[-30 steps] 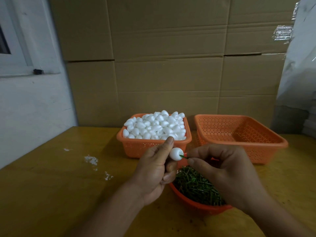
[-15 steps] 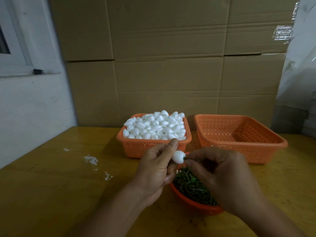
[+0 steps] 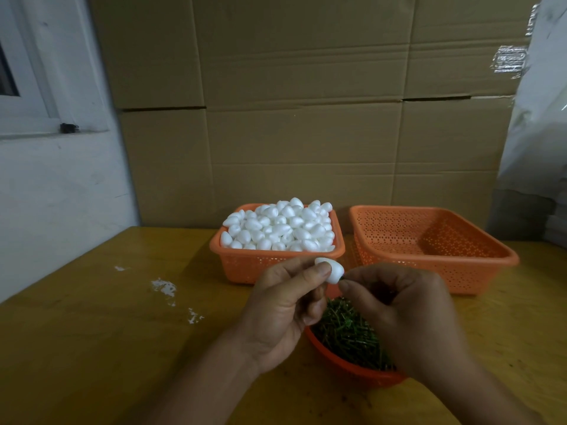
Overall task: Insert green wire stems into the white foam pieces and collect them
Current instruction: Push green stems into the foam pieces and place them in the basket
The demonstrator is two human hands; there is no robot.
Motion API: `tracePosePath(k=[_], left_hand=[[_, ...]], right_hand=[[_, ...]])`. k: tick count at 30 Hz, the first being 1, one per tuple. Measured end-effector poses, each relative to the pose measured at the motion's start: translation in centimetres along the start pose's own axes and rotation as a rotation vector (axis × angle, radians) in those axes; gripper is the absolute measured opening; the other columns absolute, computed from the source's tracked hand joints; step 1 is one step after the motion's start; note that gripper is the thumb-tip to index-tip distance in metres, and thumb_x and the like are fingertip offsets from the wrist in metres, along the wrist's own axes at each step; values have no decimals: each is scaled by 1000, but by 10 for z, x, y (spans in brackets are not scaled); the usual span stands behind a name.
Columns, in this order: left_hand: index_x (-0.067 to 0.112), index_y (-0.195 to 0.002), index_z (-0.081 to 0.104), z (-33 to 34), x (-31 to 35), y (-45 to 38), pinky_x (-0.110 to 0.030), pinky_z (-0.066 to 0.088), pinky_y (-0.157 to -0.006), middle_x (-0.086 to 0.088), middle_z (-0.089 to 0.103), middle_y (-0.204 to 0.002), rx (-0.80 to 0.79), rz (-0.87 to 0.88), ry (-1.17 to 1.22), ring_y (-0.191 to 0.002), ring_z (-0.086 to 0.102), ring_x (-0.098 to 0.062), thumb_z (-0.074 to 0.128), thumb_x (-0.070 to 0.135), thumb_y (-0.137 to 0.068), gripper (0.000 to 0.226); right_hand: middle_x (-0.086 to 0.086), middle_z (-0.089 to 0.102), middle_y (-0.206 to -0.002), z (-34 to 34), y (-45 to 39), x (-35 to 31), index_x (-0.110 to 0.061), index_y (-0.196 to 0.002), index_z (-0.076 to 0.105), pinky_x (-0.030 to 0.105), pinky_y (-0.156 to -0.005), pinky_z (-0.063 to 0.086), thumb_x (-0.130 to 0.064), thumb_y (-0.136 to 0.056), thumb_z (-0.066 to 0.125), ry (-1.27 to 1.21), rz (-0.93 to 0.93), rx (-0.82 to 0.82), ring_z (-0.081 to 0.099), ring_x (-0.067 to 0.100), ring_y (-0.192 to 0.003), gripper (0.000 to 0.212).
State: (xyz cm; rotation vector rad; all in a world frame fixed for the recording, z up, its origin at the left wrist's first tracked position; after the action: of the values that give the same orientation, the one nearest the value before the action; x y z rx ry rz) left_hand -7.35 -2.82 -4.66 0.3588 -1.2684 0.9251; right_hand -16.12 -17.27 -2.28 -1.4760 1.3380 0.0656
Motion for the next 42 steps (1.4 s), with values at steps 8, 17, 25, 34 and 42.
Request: tracePosePath(k=[8,17,25,34,42], left_hand=[[21,-85,77,2,4,2,-19,34,-48,-1,47,-61,17,95,-102,-51,42,-9,73,33,-81,13],[22,-88,74,0,7,2,-19,36,-50,1,48,-59,2,175,-221,-51,43,-8,72,41,-83,20],[22,-88,73,2,10,4,-17,31,-47,10,48,-58,-29,177,-230,-48,36,-5,64,29,-91,12],[23,-99,72,4,7,3,-16,31,-44,10,47,-57,-22,182,-234,-45,35,-4,72,42,-87,22],[35,-84,59,-1,-7,3,-17,36,-51,12,50,-60,68,250,-507,-54,43,-2,60,41,-92,10]], right_hand=[[-11,69,-64,4,1,-2,-34,-74,73,13,-47,43,-26,-80,76,-74,-13,10,62,6,-52,10],[-9,69,-63,4,2,-3,-32,-74,72,15,-45,43,-23,-83,77,-82,17,-10,60,7,-51,13],[-5,69,-63,5,2,-5,-26,-72,74,18,-48,46,-21,-82,77,-119,58,-34,62,9,-52,11],[4,73,-64,3,-4,-4,-15,-74,78,10,-46,41,-9,-80,78,-378,208,-58,57,-1,-46,9],[-1,72,-64,-21,-44,22,-13,-76,75,11,-42,43,-15,-84,74,-278,343,68,55,0,-44,8]])
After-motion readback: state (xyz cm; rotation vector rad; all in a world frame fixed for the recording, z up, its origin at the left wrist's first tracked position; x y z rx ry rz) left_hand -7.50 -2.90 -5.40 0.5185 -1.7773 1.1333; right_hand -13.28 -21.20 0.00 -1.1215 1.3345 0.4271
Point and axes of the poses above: each hand's wrist, its own y-axis away from the middle knuckle, its own z-axis out of the palm, x = y × z, the point moved 2 cm from there along -y, towards the middle knuckle
